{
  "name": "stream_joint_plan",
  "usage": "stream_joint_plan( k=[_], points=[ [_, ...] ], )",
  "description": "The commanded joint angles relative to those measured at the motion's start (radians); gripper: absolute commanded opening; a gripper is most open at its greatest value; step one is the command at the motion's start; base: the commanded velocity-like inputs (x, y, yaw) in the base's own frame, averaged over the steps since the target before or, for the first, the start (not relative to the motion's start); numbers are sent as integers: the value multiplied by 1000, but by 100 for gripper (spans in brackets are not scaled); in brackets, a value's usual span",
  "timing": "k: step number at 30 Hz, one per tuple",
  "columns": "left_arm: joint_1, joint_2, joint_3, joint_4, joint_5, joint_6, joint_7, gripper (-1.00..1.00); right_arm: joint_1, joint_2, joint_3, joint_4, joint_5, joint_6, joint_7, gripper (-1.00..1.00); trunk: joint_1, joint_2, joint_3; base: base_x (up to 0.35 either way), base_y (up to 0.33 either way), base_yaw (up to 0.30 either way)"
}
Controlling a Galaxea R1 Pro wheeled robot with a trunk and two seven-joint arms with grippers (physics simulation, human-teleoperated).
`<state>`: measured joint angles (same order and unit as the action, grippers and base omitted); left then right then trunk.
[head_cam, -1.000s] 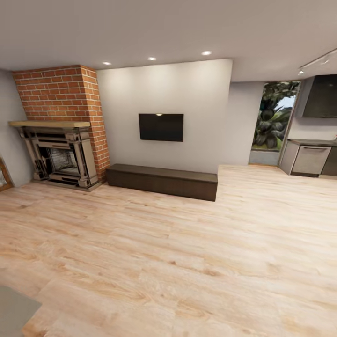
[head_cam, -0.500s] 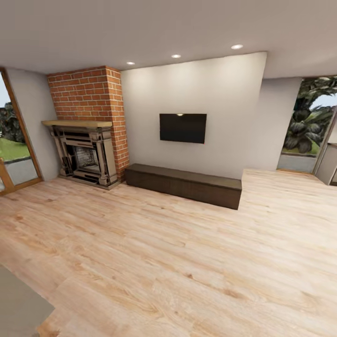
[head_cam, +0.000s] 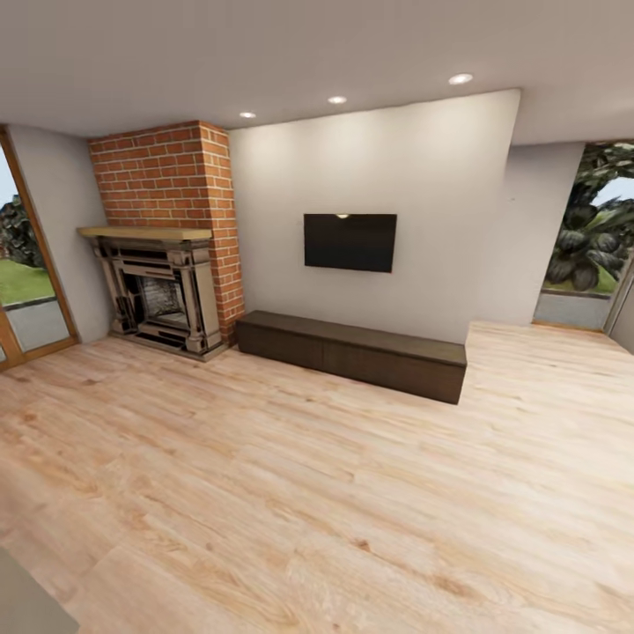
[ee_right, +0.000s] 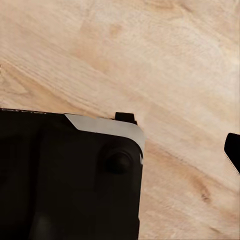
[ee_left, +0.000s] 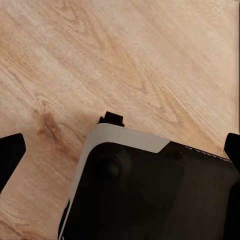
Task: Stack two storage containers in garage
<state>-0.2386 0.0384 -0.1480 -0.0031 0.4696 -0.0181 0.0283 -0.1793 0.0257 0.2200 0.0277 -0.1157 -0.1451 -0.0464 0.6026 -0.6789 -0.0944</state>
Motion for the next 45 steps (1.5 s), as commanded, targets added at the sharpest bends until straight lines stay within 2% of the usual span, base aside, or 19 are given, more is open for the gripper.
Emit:
stream_joint_plan(
  k=[1, 25, 45],
  points=[
    [-1, 0, -8, 0, 7, -2, 2, 100, -2, 0, 9, 3, -10, -6, -1, 100, 1, -1, -2, 323, 0, 0],
    [-1, 0, -8, 0, 7, -3, 3, 100, -2, 3, 13, 3, 1, -4, 1, 100, 1, -1, -2, 323, 0, 0],
    [-1, 0, -8, 0, 7, -3, 3, 100, -2, -8, 14, 3, -2, 1, 1, 100, 1, -1, -2, 323, 0, 0]
  ],
)
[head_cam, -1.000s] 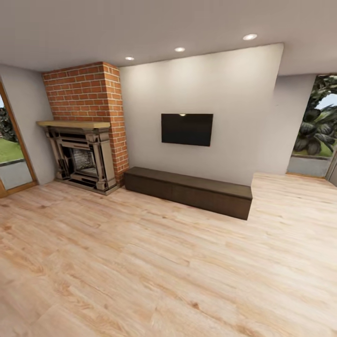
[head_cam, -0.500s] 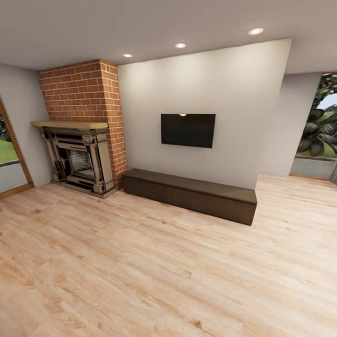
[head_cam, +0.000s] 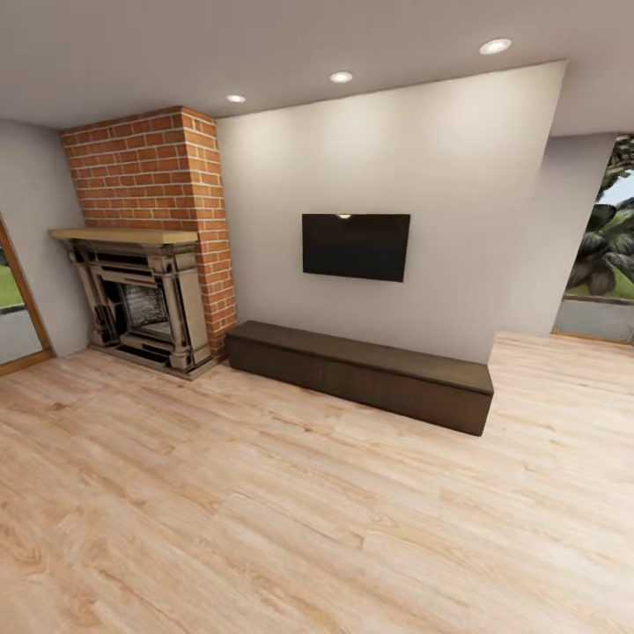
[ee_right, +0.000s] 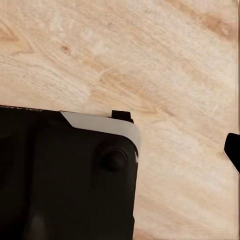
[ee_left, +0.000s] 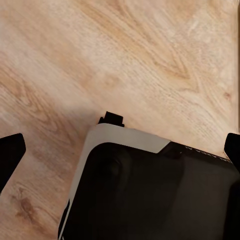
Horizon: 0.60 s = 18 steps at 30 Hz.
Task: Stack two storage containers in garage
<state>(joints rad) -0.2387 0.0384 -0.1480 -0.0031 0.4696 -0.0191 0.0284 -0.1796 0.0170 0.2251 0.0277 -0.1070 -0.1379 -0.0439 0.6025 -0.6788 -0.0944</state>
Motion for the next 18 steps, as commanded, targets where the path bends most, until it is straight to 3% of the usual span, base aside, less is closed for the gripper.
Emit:
stream_joint_plan(
  k=[1, 7, 18],
  points=[
    [-1, 0, -9, 0, 7, -2, 2, 100, -1, 1, 9, 3, -11, -6, -4, 100, 1, -1, -2, 323, 0, 0],
    [-1, 0, -9, 0, 7, -1, 3, 100, -1, 7, 7, 3, -8, -17, -11, 100, 1, -1, -2, 323, 0, 78],
    [-1, 0, -9, 0, 7, -2, 2, 100, -1, 6, 4, 3, -17, -19, -11, 100, 1, -1, -2, 323, 0, 251]
  ],
)
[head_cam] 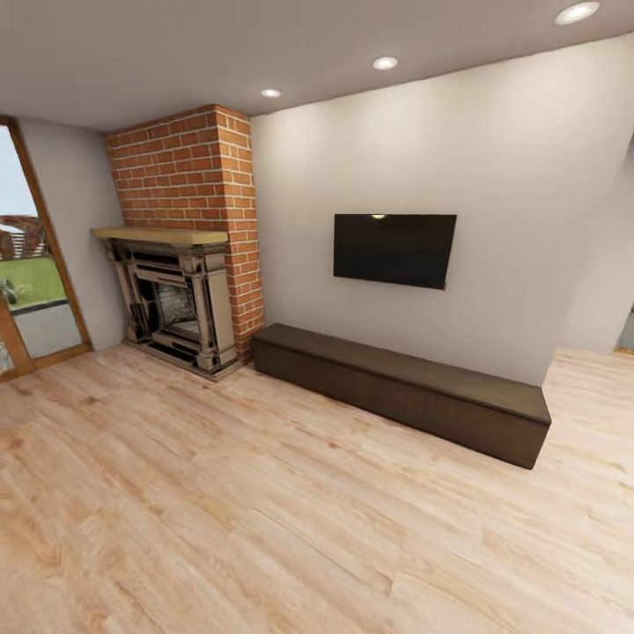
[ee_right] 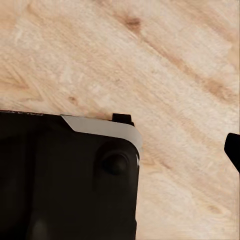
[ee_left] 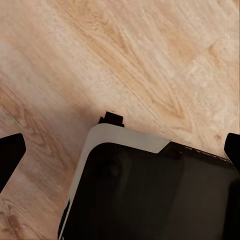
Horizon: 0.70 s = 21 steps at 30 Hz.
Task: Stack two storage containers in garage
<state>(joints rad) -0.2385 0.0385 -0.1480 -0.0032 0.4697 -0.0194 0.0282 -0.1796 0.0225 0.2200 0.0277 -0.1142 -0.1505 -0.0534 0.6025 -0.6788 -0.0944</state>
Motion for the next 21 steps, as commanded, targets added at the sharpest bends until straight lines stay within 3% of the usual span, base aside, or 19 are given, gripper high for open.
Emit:
stream_joint_plan(
  k=[1, 21],
  points=[
    [-1, 0, -9, 0, 7, -2, 2, 100, -1, 1, 9, 3, -10, -6, -2, 100, 1, -1, -2, 323, 0, 269],
    [-1, 1, -9, 0, 7, -2, 3, 100, -1, -1, 13, 3, -5, 6, -5, 100, 1, -1, -2, 323, 0, 284]
  ],
)
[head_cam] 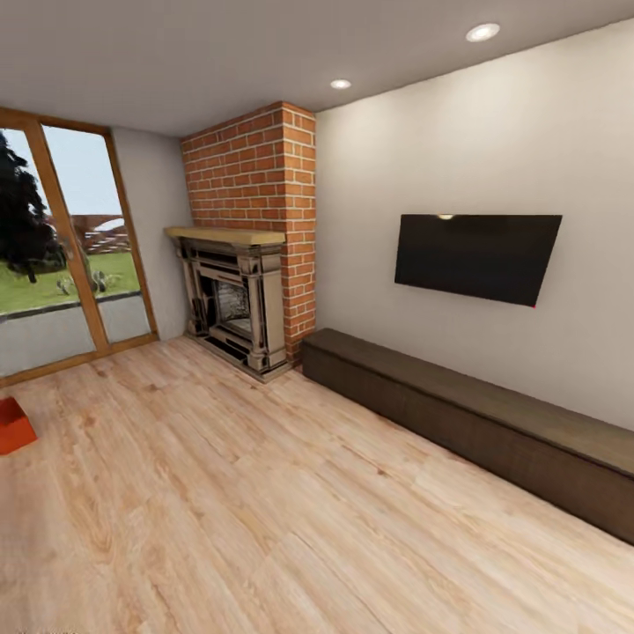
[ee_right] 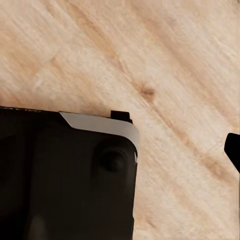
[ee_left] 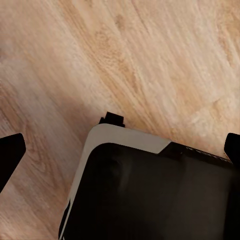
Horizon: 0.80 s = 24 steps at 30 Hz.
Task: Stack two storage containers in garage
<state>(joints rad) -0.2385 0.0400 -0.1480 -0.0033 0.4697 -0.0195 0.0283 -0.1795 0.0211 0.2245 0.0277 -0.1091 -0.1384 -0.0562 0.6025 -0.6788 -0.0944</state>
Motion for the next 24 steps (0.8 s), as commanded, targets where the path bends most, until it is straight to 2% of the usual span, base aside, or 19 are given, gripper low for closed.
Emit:
stream_joint_plan(
  k=[1, 18, 24],
  points=[
    [-1, 0, -9, 0, 7, -2, 2, 100, -1, 0, 9, 3, -10, -6, -2, 100, 1, -1, -1, 324, 0, 300],
    [-1, -2, -9, 0, 7, -1, 3, 100, -1, 0, 7, 3, -12, -6, -3, 100, 1, -1, 11, 323, 0, 287],
    [-1, -2, -9, 0, 7, -2, 2, 100, -1, 0, 8, 3, -11, -6, 0, 100, 1, -1, 11, 323, 0, 78]
  ],
)
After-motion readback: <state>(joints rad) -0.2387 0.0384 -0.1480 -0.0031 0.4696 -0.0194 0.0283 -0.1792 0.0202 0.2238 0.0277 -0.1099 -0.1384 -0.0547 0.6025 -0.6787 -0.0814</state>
